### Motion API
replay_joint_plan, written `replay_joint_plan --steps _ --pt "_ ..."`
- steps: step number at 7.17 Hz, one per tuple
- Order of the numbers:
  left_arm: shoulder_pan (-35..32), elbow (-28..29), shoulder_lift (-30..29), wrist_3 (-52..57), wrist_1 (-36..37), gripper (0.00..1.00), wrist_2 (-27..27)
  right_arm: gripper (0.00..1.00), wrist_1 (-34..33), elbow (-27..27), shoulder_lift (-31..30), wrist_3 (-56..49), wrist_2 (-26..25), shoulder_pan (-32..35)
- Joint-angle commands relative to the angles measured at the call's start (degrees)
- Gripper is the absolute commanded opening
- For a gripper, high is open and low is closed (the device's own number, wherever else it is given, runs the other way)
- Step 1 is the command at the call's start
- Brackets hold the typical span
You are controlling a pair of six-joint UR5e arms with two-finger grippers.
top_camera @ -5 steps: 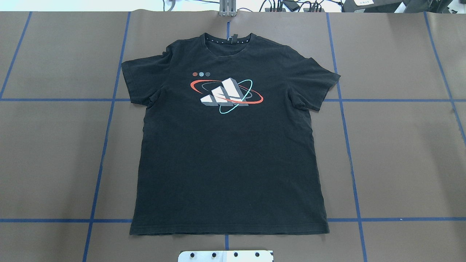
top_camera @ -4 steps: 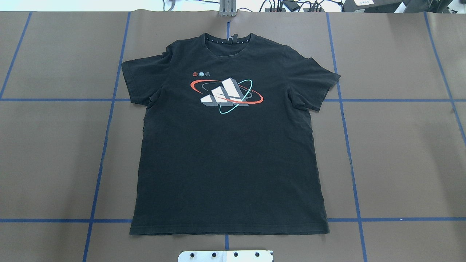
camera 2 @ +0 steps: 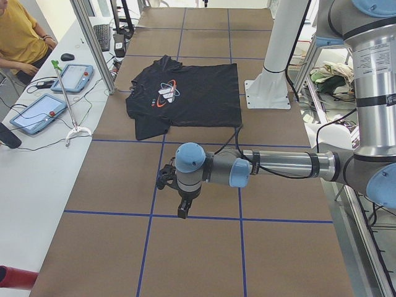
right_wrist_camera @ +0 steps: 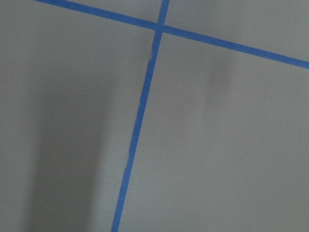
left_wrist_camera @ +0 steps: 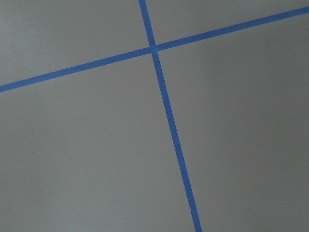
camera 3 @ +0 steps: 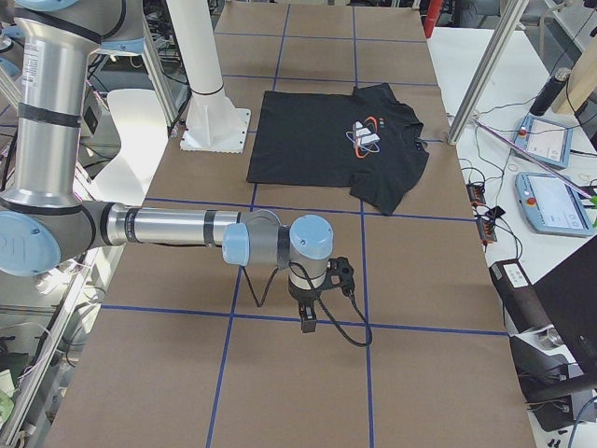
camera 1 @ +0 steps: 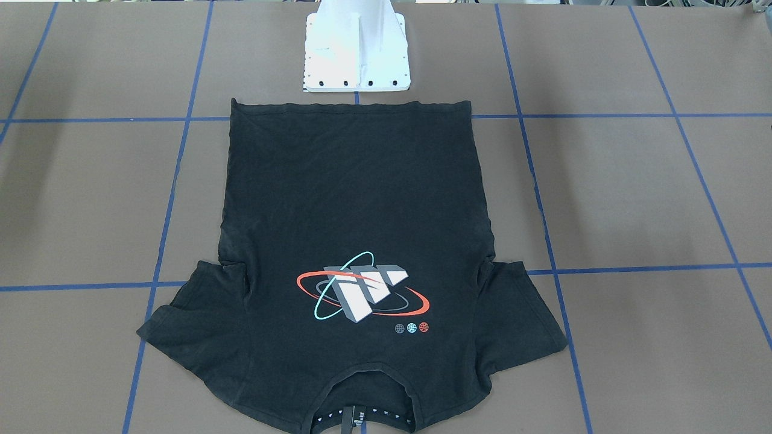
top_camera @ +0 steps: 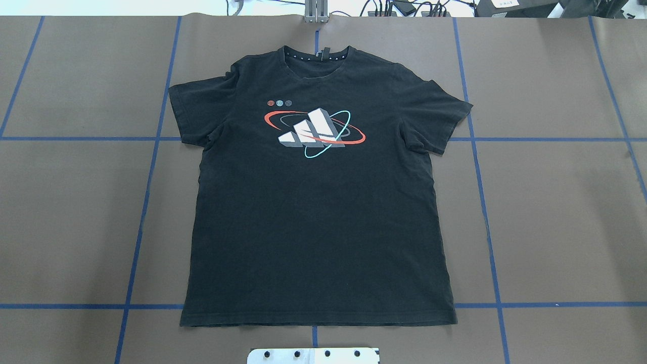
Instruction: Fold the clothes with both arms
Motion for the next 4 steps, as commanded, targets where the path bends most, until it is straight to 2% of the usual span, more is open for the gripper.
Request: replay_joint_plan --steps 1,3,4 --pt "0.04 -0.20 -0.03 -0.72 -7.88 1.00 0.14 1.00 1.68 2.52 -0.26 -0.02 0.20 0.00" --pt "-0.05 -0.20 -1.17 -0.64 -15.70 1.00 0.05 1.00 2.65 3.67 2.18 0.42 0.19 0.00" --pt "0.04 -0.11 -2.40 -0.64 -19.84 1.00 0.13 1.00 6.23 3.59 3.59 0.34 -0.07 0.00"
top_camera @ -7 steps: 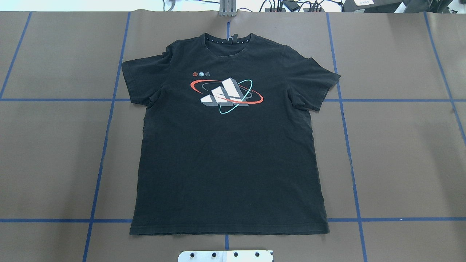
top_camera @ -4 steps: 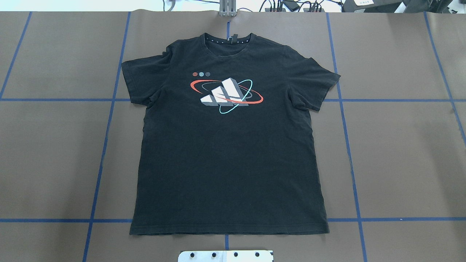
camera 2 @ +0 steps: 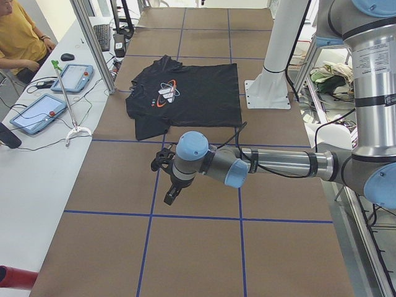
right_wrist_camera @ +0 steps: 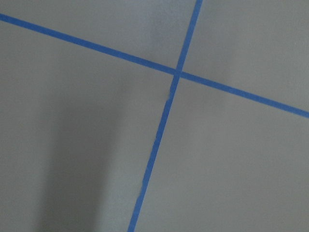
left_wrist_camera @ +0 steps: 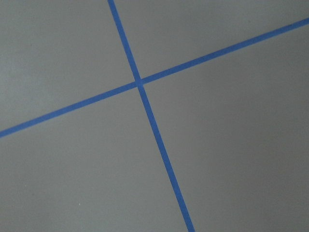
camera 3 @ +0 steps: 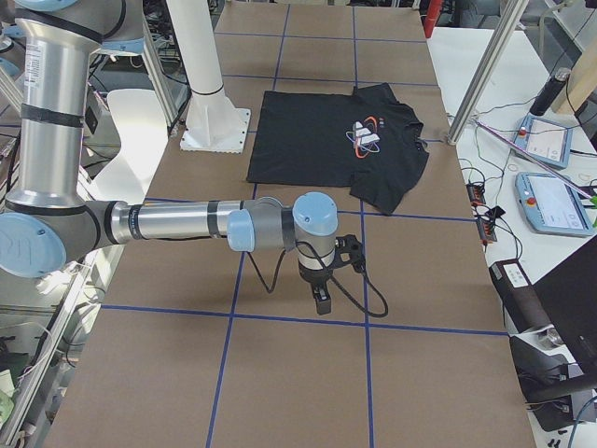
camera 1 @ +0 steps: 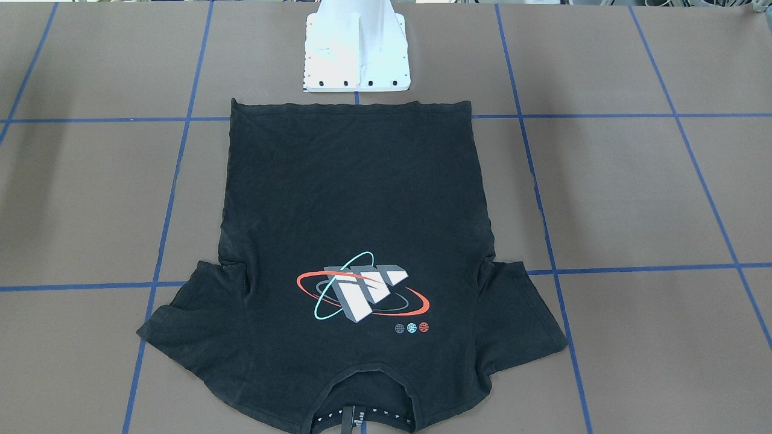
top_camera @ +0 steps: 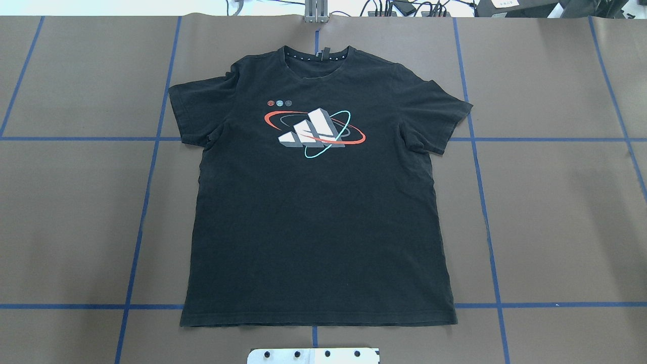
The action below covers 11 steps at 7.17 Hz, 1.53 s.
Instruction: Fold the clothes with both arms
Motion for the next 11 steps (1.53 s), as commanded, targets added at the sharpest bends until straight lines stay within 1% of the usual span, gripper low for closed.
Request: replay_joint_plan --steps 1,2,3,4,5,6,7,8,9,10,11 --pt "-0.06 1.05 -4.28 -0.09 -11.34 1.00 0.06 1.00 7.24 -0.49 3.81 0.38 0.01 0.00" --pt "0.02 2.19 -8.49 -3.49 -12.10 1.00 -0.11 1.00 7.37 -1.19 5.40 1.16 0.45 -0.09" --pt "0.02 3.07 -10.88 -9.78 -12.63 1.00 -0.20 1.00 7.46 -1.46 6.72 2.74 0.54 -0.09" --pt "0.02 4.82 -13.25 -13.76 -12.89 1.00 -0.20 1.00 6.94 -4.77 12.47 6.75 1.50 -0.26" --pt "0.28 5.01 -14.15 -14.32 -13.94 1.00 -0.20 1.00 7.46 -8.63 17.23 9.67 3.42 -3.66" --pt "0.72 5.01 -14.68 -14.42 -14.12 1.00 -0.20 1.00 7.46 -9.98 20.50 14.31 2.83 -8.30" --pt "1.07 4.84 -14.68 -14.42 -14.13 1.00 -0.20 1.00 7.55 -10.77 23.84 21.14 2.74 -12.35" --pt "1.25 5.01 -14.68 -14.42 -14.30 1.00 -0.20 1.00 8.85 -11.13 26.57 30.26 2.47 -15.87" --pt "1.34 4.92 -14.68 -14.42 -14.39 1.00 -0.20 1.00 17.39 -13.39 26.77 39.83 -0.14 -20.00" --pt "1.51 5.01 -14.68 -14.42 -14.39 1.00 -0.20 1.00 30.27 -19.59 27.21 48.37 -3.99 -23.87" --pt "1.60 5.01 -14.68 -14.42 -14.39 1.00 -0.20 1.00 39.27 -27.57 29.73 51.94 -6.82 -26.34"
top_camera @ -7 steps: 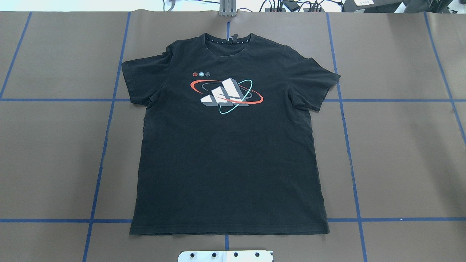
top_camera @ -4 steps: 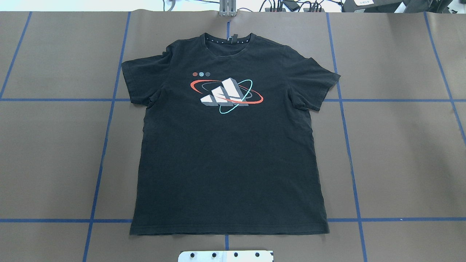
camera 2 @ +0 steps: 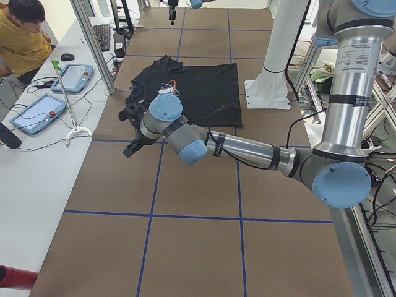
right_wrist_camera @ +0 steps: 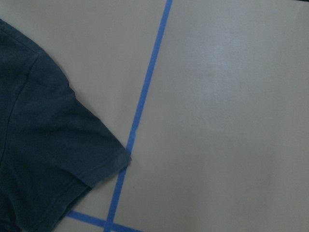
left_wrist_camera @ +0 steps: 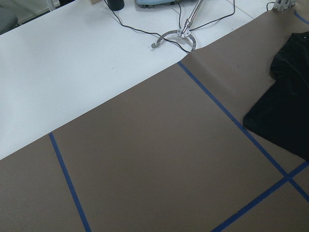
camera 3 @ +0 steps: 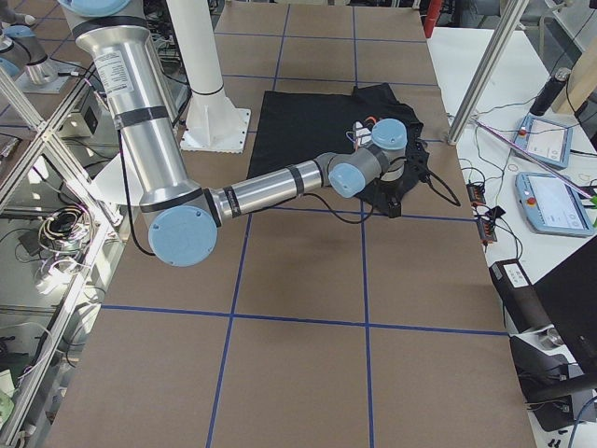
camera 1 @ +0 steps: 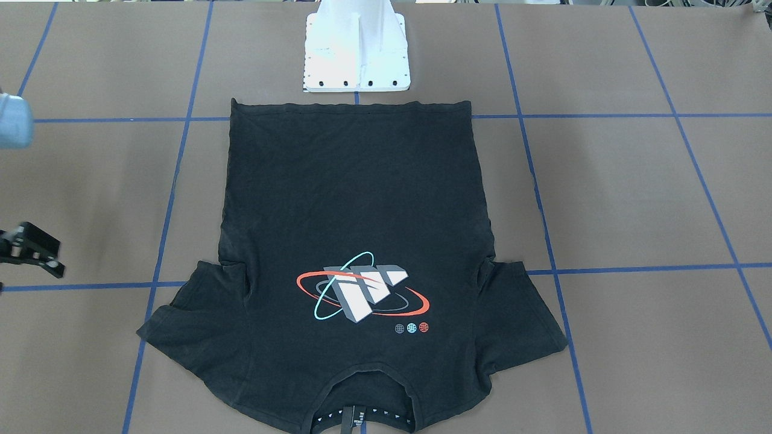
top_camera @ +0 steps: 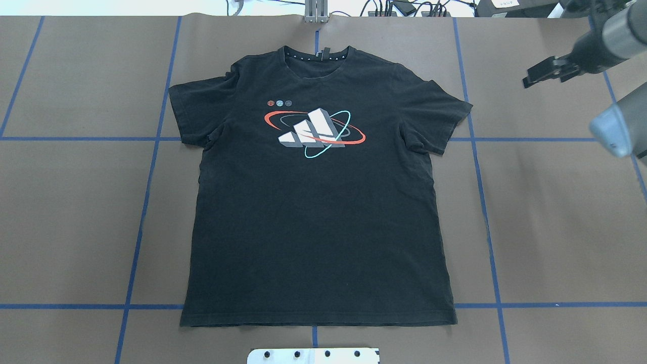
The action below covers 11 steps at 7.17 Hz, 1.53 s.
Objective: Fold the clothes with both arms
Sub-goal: 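Move the right gripper toward the shirt's shoulder nearest it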
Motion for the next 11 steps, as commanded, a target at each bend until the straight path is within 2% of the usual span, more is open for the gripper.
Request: replay_joint_plan --steps 1,3,6,8,10,11 --pt "0.14 0.03 -0.01 0.00 0.07 1.00 0.00 0.99 16.21 -14.10 5.50 9.63 -6.37 -5.65" --pt "0.49 0.11 -0.01 0.00 0.07 1.00 0.00 0.98 17.74 -15.56 6.94 13.51 -10.61 -9.17" --pt "0.49 0.47 -0.01 0.08 0.07 1.00 0.00 0.88 18.18 -16.44 7.82 17.12 -15.70 -12.60" --pt "0.58 0.47 0.08 0.09 0.07 1.00 0.00 0.77 18.19 -17.66 7.82 17.13 -17.73 -13.40" --pt "0.58 0.55 0.08 0.09 0.07 1.00 0.00 0.72 18.19 -18.19 7.90 17.13 -17.74 -13.58" --pt "0.58 0.55 0.08 0.17 0.07 1.00 0.00 0.62 18.19 -18.20 7.99 17.13 -17.74 -13.58"
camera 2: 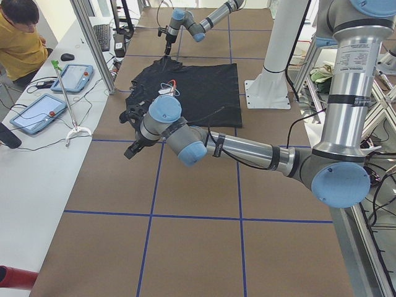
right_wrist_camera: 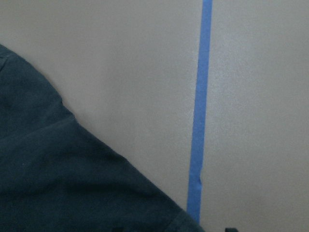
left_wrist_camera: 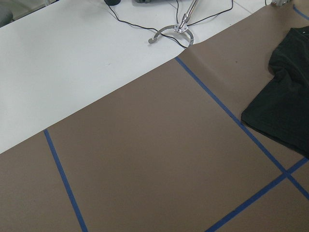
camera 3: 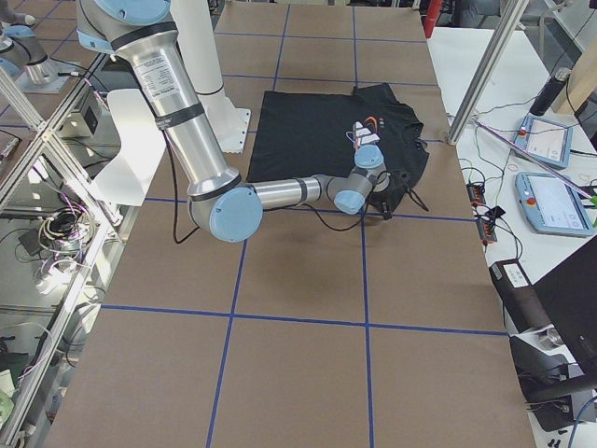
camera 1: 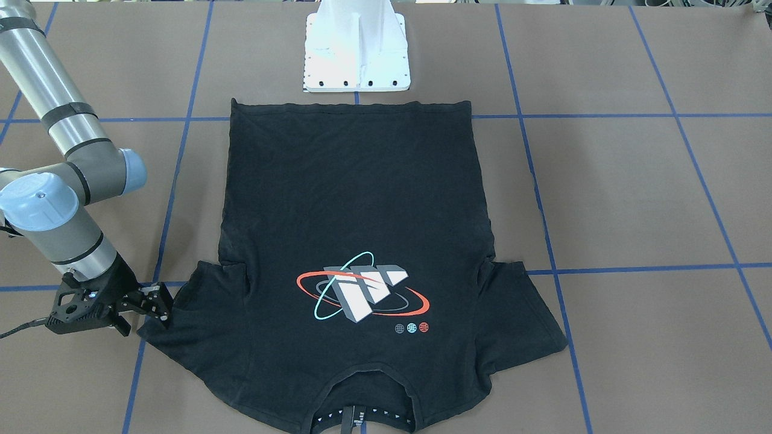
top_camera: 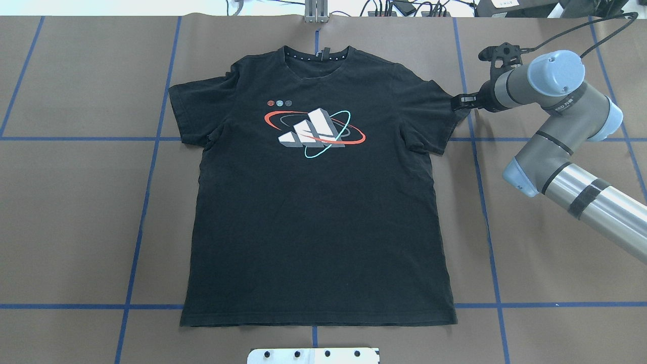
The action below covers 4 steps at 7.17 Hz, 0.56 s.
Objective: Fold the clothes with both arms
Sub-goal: 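Move the right gripper toward the shirt's shoulder nearest it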
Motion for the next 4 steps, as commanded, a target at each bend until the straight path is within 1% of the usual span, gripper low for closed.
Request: replay_joint_plan --steps 1,3,4 --pt "0.01 0.03 0.01 0.07 0.00 1.00 0.08 0.44 0.00 -0.19 0.10 0.01 -0.05 -0.06" --pt "-0.08 0.03 0.01 0.07 0.00 1.00 0.08 0.14 0.09 0.24 0.19 0.01 0.21 0.11" --pt "-0.08 0.03 0.01 0.07 0.00 1.00 0.08 0.03 1.57 0.25 -0.16 0.01 0.38 0.29"
